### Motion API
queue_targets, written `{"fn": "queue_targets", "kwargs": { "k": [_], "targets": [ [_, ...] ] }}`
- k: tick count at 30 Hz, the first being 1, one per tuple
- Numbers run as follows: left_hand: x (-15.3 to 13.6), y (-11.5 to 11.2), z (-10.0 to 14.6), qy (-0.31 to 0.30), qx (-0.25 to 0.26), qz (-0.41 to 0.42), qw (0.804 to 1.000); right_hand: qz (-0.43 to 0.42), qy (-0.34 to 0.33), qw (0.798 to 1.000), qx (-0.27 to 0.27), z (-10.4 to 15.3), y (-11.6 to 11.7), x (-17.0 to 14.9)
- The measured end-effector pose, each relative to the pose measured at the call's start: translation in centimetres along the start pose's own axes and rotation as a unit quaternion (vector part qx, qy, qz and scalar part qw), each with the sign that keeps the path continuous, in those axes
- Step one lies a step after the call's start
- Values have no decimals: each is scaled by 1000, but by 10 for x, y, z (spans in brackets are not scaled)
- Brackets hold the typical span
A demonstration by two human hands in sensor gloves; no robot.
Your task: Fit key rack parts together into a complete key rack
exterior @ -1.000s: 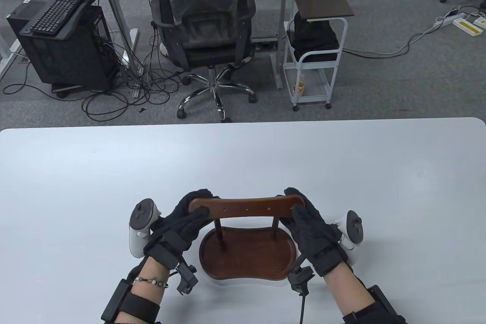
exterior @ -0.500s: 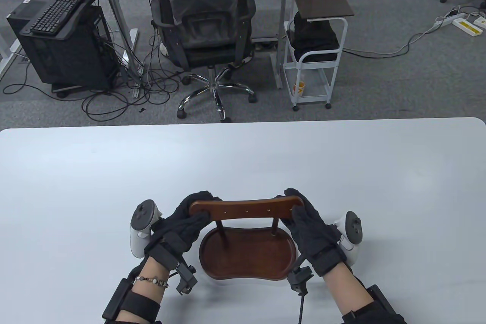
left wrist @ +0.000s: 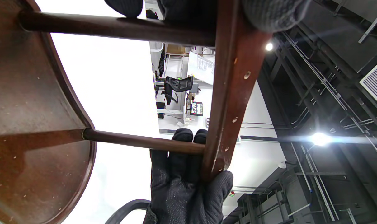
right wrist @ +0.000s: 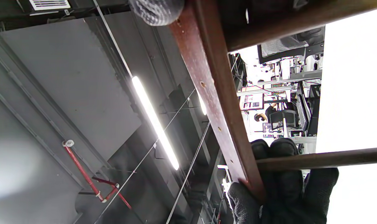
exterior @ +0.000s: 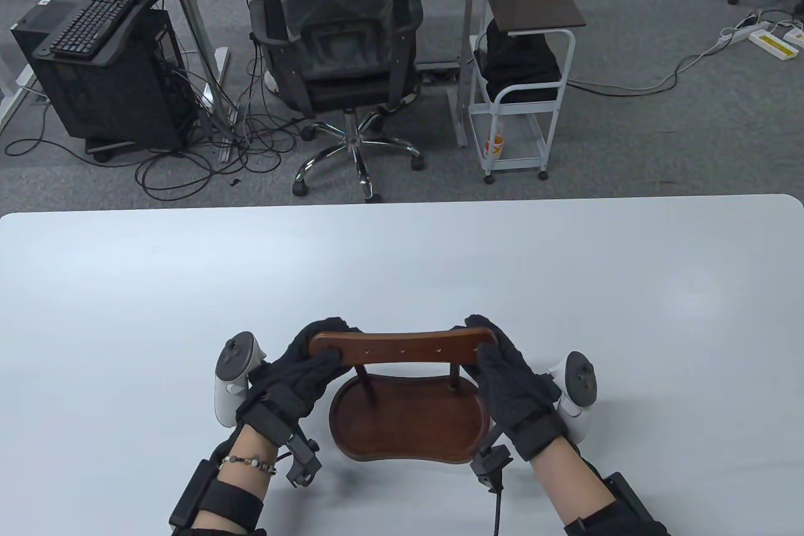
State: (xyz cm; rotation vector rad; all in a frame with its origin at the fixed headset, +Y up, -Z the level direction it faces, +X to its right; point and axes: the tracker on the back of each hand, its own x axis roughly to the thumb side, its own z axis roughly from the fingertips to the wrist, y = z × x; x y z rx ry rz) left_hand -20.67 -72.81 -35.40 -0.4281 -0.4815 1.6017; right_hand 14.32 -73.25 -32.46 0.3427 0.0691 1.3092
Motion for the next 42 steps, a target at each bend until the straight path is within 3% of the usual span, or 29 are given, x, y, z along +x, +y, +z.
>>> {"fn": "queue_targets", "kwargs": {
  "k": [9, 24, 42],
  "targets": [
    [3, -9, -2, 9, 6, -28, 1000, -48, 30, 998, 0, -3, -11, -9],
    [1, 0, -18, 13, 17, -11, 1000, 4, 25, 1000, -12, -22, -16, -10],
    [0, 0, -18, 15, 16, -2, 1000, 3, 37, 999, -8, -21, -17, -9]
  ]
}}
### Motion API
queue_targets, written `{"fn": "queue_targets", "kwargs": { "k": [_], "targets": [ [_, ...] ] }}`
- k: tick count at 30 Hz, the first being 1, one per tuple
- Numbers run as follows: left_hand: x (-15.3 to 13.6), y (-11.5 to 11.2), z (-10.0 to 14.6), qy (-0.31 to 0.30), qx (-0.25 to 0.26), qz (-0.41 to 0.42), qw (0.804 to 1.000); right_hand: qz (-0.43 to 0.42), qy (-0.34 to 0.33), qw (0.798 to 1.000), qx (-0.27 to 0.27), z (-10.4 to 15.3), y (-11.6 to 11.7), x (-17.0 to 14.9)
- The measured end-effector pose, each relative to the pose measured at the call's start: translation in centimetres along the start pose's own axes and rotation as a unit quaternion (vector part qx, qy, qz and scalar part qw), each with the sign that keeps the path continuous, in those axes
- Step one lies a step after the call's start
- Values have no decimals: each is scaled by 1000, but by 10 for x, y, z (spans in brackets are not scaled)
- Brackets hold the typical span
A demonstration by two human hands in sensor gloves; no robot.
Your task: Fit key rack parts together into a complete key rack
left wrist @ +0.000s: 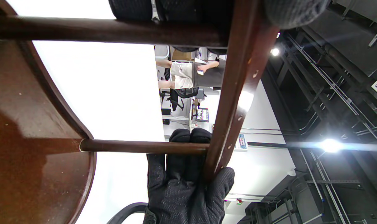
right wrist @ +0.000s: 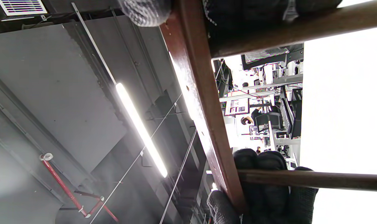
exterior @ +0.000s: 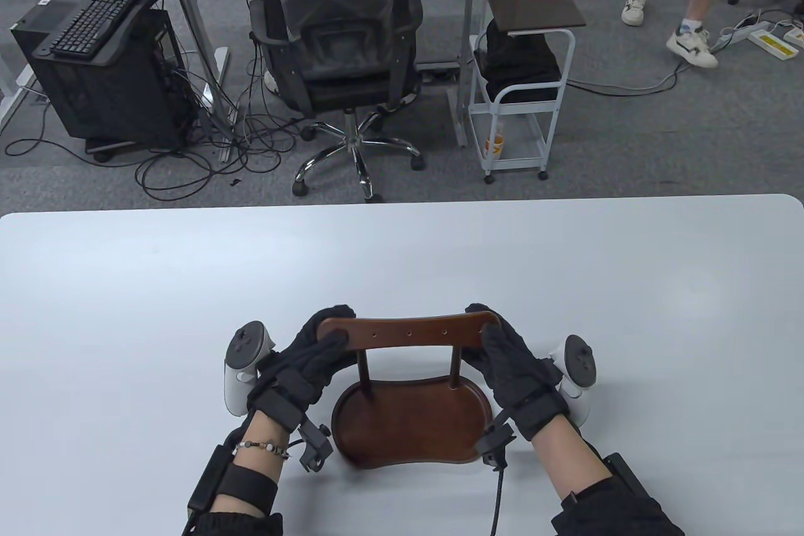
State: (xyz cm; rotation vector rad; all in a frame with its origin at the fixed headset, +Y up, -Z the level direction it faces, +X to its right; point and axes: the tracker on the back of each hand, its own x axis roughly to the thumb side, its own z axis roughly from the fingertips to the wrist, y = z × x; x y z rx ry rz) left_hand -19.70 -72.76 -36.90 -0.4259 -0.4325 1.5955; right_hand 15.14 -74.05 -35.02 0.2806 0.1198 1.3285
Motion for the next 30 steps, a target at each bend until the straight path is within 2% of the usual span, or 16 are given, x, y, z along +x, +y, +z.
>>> {"fn": "queue_targets", "kwargs": {
  "k": [17, 21, 26, 30],
  "targets": [
    [-2, -4, 3, 2, -3, 15, 1000, 3, 16, 1000, 3, 6, 1, -1],
    [-1, -6, 6, -2, 9, 1, 1000, -7, 19, 1000, -5, 12, 2, -3],
    [-1, -7, 11, 5, 26, -9, 1000, 26, 19, 999, -10, 19, 1, -3],
    [-3, -7, 18, 19, 34, -50, 998, 25, 26, 999, -21, 26, -2, -5]
  ]
}}
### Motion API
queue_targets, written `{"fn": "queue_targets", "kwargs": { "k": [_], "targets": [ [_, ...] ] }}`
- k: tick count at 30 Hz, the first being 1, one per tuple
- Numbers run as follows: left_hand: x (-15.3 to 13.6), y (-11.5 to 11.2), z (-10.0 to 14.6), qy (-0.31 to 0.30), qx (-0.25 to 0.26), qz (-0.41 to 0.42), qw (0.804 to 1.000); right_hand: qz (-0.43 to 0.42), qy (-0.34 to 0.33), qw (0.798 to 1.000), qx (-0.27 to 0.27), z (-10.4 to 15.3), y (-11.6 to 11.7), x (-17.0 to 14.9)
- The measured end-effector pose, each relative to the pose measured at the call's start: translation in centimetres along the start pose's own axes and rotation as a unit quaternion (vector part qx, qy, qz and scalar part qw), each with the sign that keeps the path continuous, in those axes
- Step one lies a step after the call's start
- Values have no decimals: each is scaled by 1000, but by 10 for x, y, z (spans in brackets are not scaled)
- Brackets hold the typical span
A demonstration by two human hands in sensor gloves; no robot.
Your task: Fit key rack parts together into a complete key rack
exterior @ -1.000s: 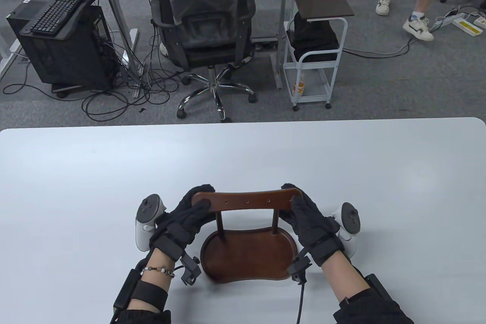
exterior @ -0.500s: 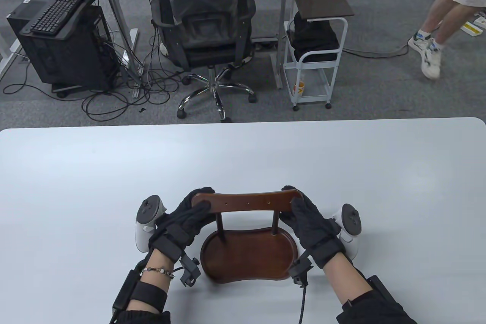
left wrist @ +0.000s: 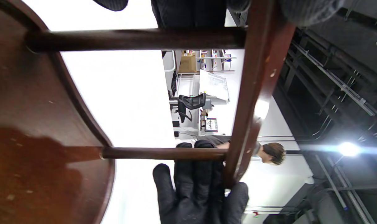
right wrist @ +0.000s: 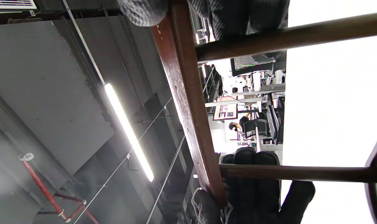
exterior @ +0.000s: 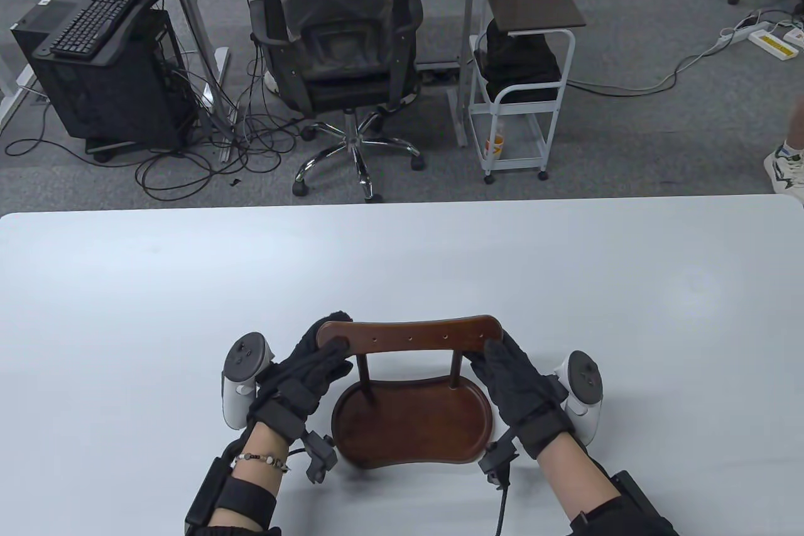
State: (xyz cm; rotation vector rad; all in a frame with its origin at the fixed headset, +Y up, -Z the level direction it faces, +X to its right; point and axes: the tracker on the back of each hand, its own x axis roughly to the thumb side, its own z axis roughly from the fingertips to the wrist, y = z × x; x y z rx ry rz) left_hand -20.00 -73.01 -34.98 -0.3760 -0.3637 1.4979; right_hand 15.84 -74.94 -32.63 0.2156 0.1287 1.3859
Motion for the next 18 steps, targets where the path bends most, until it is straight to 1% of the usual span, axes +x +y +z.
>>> {"fn": "queue_targets", "kwargs": {
  "k": [3, 6, 10, 13, 14, 17, 18],
  "targets": [
    [-2, 2, 8, 5, 9, 1, 1000, 14, 6, 1000, -8, 6, -4, -4],
    [-5, 5, 18, 8, -1, -16, 1000, 28, 14, 999, -10, 14, -9, -8],
    [-5, 11, 37, 14, 3, -39, 999, 53, 25, 998, -7, 27, -17, -10],
    [-1, 18, 52, 12, 16, -62, 998, 87, 34, 996, -6, 36, -24, -8],
    [0, 20, 55, 13, 21, -71, 997, 98, 38, 994, -10, 39, -26, -7],
    [5, 27, 69, 10, 43, -114, 993, 145, 40, 988, -46, 50, -35, -3],
    [6, 29, 72, 9, 49, -122, 991, 154, 38, 986, -50, 51, -37, -3]
  ]
}}
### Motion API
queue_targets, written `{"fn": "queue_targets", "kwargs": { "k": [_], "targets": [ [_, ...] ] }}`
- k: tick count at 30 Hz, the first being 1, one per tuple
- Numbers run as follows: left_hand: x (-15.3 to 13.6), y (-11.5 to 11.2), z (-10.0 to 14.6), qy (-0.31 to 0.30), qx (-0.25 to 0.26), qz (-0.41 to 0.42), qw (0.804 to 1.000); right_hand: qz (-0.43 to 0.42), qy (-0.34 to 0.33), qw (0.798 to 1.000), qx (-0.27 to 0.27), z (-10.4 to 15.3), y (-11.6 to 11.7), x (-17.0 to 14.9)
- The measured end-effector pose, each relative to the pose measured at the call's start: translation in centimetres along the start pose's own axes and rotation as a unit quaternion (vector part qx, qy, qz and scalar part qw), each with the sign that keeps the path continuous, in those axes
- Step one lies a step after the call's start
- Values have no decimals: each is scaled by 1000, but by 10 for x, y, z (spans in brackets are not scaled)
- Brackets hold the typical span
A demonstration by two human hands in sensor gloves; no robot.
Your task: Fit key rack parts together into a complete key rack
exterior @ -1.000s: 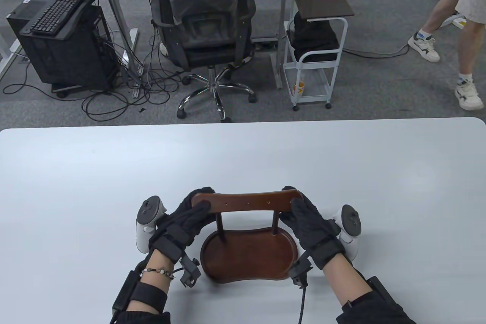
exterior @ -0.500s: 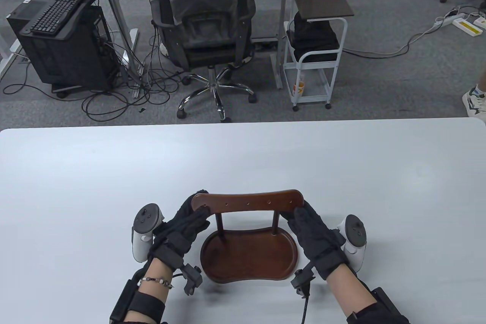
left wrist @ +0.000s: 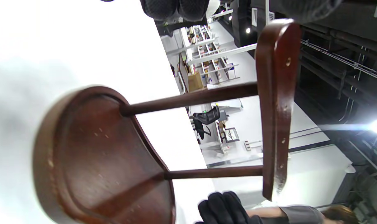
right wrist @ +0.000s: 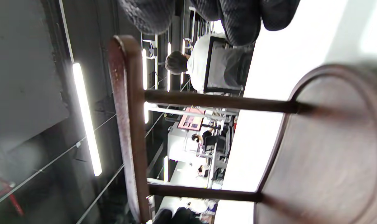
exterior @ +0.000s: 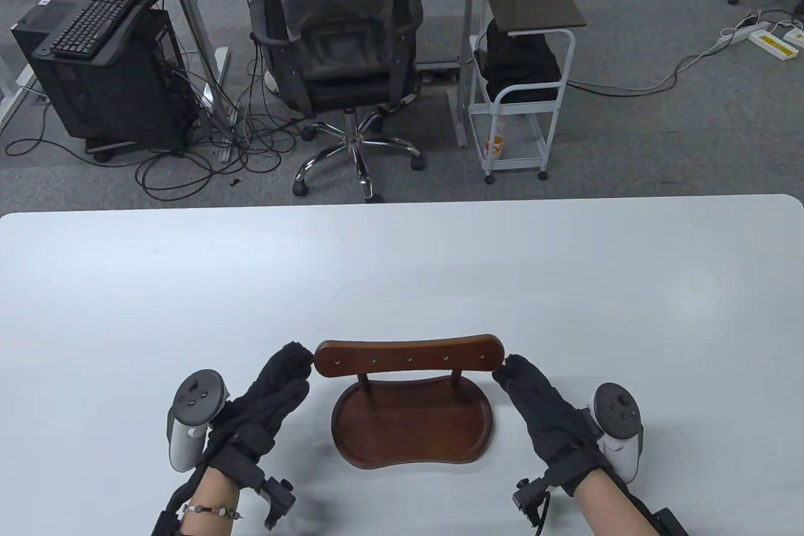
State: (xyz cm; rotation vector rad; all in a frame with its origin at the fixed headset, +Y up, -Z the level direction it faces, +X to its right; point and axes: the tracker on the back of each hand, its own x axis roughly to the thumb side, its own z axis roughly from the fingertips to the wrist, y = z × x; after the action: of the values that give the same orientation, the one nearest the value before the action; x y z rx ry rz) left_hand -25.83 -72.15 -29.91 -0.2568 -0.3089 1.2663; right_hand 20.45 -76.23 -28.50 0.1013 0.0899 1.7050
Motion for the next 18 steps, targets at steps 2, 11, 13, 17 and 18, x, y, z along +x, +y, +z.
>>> {"fn": "queue_targets", "kwargs": {
  "k": [2, 11, 13, 17, 18],
  "targets": [
    [2, 5, 6, 5, 28, -12, 1000, 40, 0, 999, -11, 1, -6, 1],
    [19, 12, 25, 38, 185, -257, 948, 260, -1, 963, -66, 10, -18, 24],
    [22, 7, 24, 50, 186, -325, 926, 327, -17, 942, -78, 11, -17, 28],
    [20, -5, 21, 81, 148, -427, 889, 429, -26, 900, -78, 13, -12, 30],
    [20, -8, 20, 88, 129, -472, 868, 455, -25, 887, -76, 13, -11, 30]
  ]
}}
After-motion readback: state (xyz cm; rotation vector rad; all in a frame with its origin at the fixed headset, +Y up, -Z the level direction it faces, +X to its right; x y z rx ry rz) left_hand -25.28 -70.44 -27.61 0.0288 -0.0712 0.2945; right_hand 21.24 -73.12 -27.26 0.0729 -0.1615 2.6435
